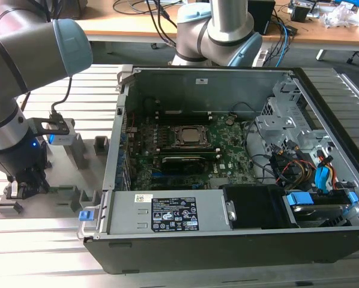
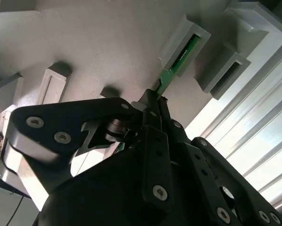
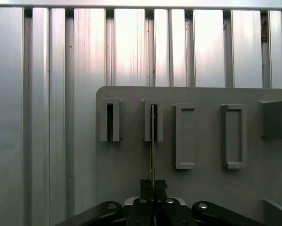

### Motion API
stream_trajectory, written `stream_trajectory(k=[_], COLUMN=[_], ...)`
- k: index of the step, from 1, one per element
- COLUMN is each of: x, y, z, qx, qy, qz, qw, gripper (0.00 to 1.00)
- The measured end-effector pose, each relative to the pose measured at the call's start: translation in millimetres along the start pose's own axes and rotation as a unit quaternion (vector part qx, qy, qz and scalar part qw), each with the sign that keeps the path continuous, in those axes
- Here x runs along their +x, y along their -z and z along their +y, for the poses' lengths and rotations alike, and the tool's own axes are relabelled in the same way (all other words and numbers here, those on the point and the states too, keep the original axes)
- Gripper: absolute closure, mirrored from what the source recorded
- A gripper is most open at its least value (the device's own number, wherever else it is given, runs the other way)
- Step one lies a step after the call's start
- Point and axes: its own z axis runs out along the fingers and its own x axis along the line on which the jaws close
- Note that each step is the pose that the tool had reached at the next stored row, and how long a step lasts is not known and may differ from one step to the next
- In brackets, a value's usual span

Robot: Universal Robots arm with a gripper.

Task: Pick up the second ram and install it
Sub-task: 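Pick up the second ram and move it above second insertion slot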

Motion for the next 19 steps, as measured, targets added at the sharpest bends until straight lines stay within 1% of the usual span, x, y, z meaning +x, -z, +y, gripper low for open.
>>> stream_trajectory(k=[2,4,6,8,10,14,19], x=[0.0,0.0,-0.1,-0.1,-0.4,-0.7,-1.0], y=[-0.1,0.0,1.2,4.6,12.2,16.8,25.3], z=[0.0,0.0,0.0,0.2,0.4,0.6,0.9], qx=[0.0000,0.0001,0.0002,0.0001,0.0001,0.0000,0.0000], qy=[0.000,0.000,0.000,0.000,0.000,0.000,0.000], qz=[0.0000,0.0009,0.0009,0.0010,0.0010,0.0010,0.0010], qw=[1.0000,1.0000,1.0000,1.0000,1.0000,1.0000,1.0000], gripper=[0.87,0.87,0.87,0.87,0.87,0.87,0.87])
